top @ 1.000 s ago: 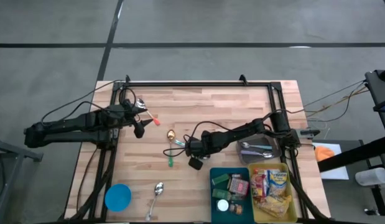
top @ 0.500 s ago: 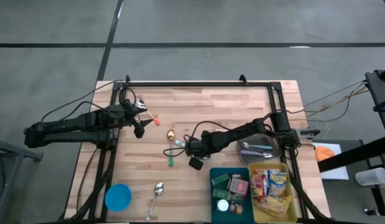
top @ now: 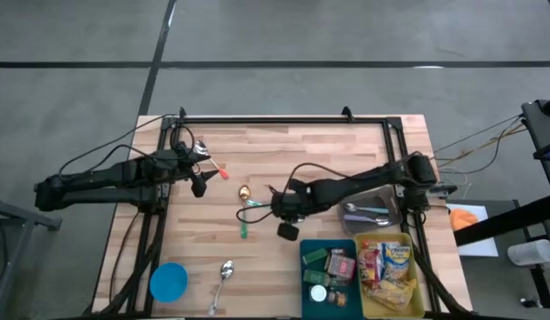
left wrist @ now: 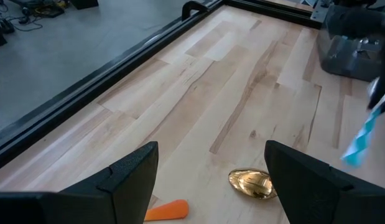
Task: Pick & Place Food Item
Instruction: Put the blue patterned spoon into the black bin
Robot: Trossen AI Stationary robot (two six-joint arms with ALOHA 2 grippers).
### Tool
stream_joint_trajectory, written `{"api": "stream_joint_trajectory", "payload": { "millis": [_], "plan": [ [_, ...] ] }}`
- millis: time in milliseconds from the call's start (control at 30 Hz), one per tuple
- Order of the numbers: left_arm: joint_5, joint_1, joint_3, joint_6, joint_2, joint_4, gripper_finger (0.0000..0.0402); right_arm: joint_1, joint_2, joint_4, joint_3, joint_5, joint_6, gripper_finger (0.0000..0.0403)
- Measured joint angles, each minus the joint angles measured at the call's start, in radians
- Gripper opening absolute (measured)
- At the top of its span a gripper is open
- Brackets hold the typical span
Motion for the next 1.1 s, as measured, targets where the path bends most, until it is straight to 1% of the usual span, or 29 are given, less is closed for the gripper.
{"api": "stream_joint_trajectory", "payload": {
  "millis": [233,333,500,700,767,867,967,1100],
  "plan": [
    [0.0,0.0,0.0,0.0,0.0,0.0,0.0298,0.025,-0.174,-0.123,-0.005,0.008,-0.056,0.0027],
    [0.0,0.0,0.0,0.0,0.0,0.0,0.0298,0.035,-0.24,-0.218,-0.01,0.009,-0.082,0.0027],
    [0.0,0.0,0.0,0.0,0.0,0.0,0.0298,0.066,-0.328,-0.409,-0.011,0.009,-0.077,0.0027],
    [0.0,0.0,0.0,0.0,0.0,0.0,0.0298,0.135,-0.395,-0.603,-0.011,0.011,0.038,0.0027],
    [0.0,0.0,0.0,0.0,0.0,0.0,0.0298,0.164,-0.41,-0.663,-0.015,0.014,0.096,0.0027],
    [0.0,0.0,0.0,0.0,0.0,0.0,0.0298,0.217,-0.434,-0.736,-0.027,0.048,0.205,0.0027],
    [0.0,0.0,0.0,0.0,0.0,0.0,0.0298,0.276,-0.465,-0.77,-0.06,0.063,0.285,0.0027],
    [0.0,0.0,0.0,0.0,0.0,0.0,0.0298,0.354,-0.528,-0.773,-0.146,0.064,0.384,0.0027]
  ]
}}
